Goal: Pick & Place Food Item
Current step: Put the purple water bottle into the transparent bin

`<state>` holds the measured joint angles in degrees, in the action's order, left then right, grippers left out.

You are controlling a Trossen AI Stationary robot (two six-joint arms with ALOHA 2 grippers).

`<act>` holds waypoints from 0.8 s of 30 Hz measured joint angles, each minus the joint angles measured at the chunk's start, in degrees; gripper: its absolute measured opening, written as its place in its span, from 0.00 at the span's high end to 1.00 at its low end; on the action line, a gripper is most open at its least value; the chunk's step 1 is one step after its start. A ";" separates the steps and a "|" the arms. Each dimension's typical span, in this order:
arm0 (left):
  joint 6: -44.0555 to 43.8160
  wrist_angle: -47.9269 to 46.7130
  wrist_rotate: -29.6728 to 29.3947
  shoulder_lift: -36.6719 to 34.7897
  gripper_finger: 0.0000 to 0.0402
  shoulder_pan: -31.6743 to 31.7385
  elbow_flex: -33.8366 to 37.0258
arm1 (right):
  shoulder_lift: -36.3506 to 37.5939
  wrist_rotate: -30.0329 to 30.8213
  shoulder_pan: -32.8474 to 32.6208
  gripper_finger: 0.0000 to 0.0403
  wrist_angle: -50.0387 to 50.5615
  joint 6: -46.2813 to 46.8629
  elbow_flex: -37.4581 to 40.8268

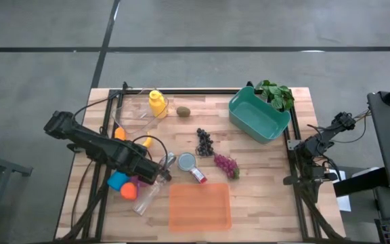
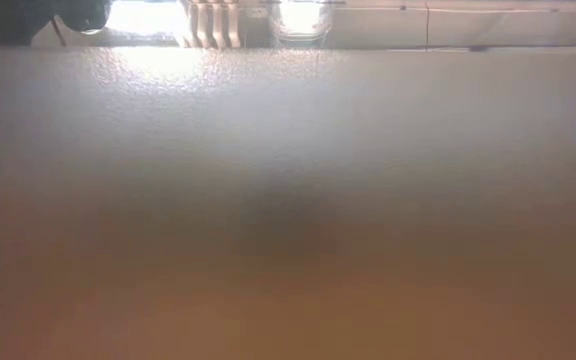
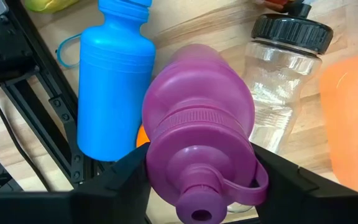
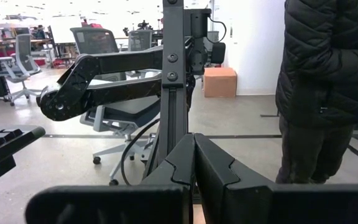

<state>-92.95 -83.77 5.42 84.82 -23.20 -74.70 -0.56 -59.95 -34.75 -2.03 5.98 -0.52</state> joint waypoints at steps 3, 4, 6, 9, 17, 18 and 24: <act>0.00 -0.02 0.13 0.00 0.46 0.03 -0.15 | 0.00 -0.01 -0.01 0.98 -0.01 0.00 -0.02; 0.00 -0.03 0.12 0.00 0.47 0.02 -0.33 | 0.00 -0.01 0.01 0.98 0.01 -0.01 -0.01; 0.11 -0.09 0.12 -0.14 0.47 0.02 -0.66 | 0.00 -0.01 0.00 0.98 0.01 0.02 0.00; 0.17 -0.70 0.14 -0.66 0.47 0.04 -1.71 | 0.00 -0.01 -0.02 0.98 0.01 0.00 0.00; -0.03 -6.25 0.08 -0.77 0.47 0.61 -6.91 | 0.00 -0.01 0.00 0.98 0.00 -0.01 0.00; 0.00 -6.04 -0.12 -1.05 0.47 0.83 -7.34 | 0.00 -0.01 -0.02 0.98 -0.01 0.00 0.00; -0.04 -6.29 -2.01 -3.57 0.47 2.66 -8.02 | 0.00 -0.01 -0.01 0.98 0.00 -0.01 0.00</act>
<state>-92.99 -90.05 3.41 81.25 -20.54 -82.72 -0.56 -59.96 -34.76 -2.03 5.98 -0.52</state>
